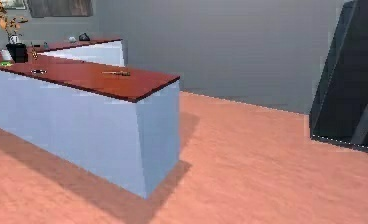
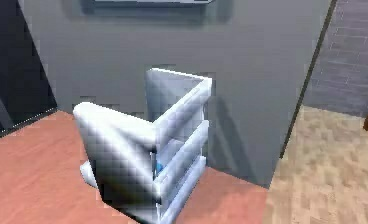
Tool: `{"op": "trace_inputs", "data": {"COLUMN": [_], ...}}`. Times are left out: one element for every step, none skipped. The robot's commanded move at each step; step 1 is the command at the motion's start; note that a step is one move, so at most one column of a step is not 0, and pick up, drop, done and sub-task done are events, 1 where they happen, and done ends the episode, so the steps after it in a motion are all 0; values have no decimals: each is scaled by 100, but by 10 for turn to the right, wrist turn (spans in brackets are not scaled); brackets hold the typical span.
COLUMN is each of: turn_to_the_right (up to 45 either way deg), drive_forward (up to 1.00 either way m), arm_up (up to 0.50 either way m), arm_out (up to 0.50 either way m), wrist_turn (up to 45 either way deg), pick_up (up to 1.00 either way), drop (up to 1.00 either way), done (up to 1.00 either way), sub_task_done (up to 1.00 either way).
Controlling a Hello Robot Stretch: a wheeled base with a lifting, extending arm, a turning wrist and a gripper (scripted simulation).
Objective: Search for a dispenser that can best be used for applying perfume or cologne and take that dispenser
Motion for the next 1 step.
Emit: {"op": "trace_inputs", "data": {"turn_to_the_right": [450], "drive_forward": [0], "arm_up": [0], "arm_out": [0], "wrist_turn": [0], "pick_up": [0], "drop": [0], "done": [0], "sub_task_done": [0]}}
